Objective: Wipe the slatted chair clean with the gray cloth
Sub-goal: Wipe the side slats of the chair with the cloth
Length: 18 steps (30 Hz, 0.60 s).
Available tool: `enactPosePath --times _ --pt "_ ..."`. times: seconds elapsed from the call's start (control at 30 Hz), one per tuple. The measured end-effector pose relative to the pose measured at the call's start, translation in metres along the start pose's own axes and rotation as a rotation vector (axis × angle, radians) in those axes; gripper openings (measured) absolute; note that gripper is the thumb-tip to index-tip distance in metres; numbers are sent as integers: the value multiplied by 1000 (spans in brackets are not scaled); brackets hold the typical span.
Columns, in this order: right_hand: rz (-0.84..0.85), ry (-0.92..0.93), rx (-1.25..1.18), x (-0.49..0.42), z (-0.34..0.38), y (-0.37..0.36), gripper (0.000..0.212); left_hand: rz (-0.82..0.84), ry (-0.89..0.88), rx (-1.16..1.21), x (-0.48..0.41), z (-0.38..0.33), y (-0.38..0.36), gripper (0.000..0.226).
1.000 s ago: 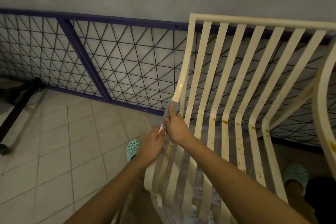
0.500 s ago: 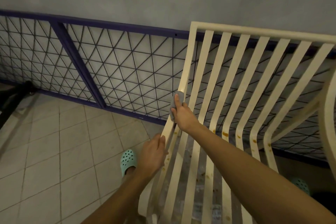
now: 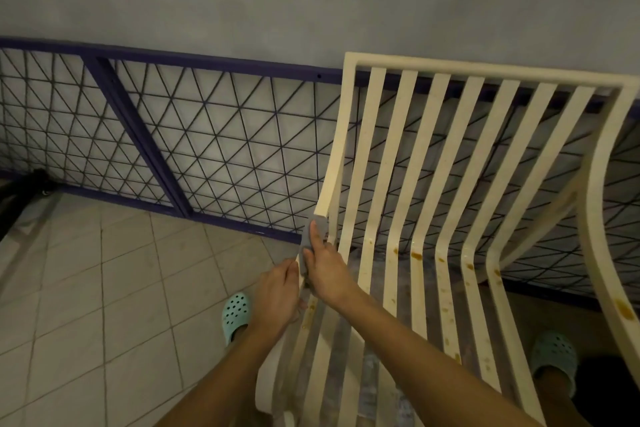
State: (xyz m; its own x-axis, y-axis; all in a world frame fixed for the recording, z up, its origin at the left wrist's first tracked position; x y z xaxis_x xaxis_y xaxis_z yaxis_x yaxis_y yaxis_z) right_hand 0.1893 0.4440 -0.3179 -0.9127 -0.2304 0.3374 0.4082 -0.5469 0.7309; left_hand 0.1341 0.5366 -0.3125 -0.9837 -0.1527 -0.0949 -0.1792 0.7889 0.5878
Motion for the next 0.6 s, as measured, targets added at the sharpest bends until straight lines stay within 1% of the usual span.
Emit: enactPosePath --times 0.07,0.13,0.23,0.3,0.43,0.57,0.6 --pt "30 -18 -78 11 1 -3 61 -24 1 58 1 1 0 38" --pt "51 -20 -103 16 2 -7 60 -71 1 91 1 1 3 42" --pt "45 12 -81 18 3 -10 63 -107 2 107 2 2 6 50" --pt "30 30 -19 13 2 -10 67 -109 32 113 3 8 4 56" --pt "-13 -8 23 -11 -1 3 63 -112 67 143 3 15 3 81" --pt "-58 -63 42 -46 2 23 61 -128 111 180 2 14 5 85" --pt "-59 -77 50 -51 4 28 61 -125 107 180 3 13 6 81"
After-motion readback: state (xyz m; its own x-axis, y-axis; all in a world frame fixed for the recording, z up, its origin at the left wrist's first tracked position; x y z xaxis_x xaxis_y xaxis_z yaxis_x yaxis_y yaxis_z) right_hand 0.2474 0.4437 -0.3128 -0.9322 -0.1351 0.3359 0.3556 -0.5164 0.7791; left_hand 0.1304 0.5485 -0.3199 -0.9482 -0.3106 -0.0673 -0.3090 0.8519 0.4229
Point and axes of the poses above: each hand's wrist, its own x-axis away from the middle knuckle, its own y-axis out of the back of the hand, z = x × y, the point moved 7 cm from there along -x, towards the middle knuckle, and after that the axes turned 15 degrees about -y, right-handed, at the moved point
